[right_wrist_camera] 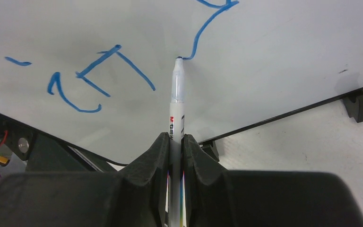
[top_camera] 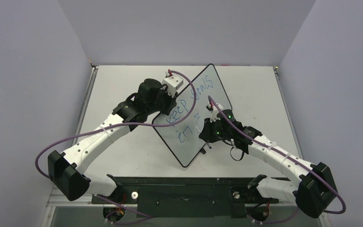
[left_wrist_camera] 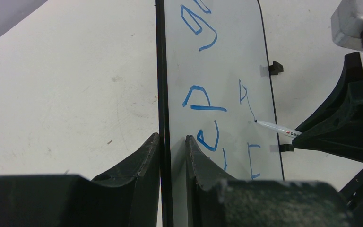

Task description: Write a sentence on the whiteboard

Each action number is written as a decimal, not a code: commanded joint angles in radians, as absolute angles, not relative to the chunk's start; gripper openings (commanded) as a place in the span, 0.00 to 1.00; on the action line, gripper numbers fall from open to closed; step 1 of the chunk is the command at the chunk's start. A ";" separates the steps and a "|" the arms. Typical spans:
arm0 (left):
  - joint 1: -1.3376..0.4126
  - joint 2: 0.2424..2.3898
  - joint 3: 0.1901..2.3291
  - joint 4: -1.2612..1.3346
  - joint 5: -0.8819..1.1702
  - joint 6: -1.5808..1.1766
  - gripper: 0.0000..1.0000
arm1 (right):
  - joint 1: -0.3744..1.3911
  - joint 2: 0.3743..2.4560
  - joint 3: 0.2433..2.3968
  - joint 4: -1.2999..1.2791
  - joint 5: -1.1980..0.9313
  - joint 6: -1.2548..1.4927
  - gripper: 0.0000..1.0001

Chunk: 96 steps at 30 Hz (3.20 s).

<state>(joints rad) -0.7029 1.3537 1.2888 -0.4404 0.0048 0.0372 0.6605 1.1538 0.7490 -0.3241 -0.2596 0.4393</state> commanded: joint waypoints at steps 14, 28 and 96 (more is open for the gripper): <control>-0.741 1.346 1.262 -0.543 0.091 0.070 0.00 | 0.481 1.043 0.857 -0.277 -0.348 0.523 0.00; -0.742 1.326 1.254 -0.534 0.088 0.074 0.00 | 0.328 1.134 0.818 -0.194 -0.670 0.726 0.00; -0.743 1.340 1.259 -0.543 0.097 0.073 0.00 | 0.260 1.285 0.728 -0.158 -0.748 0.861 0.00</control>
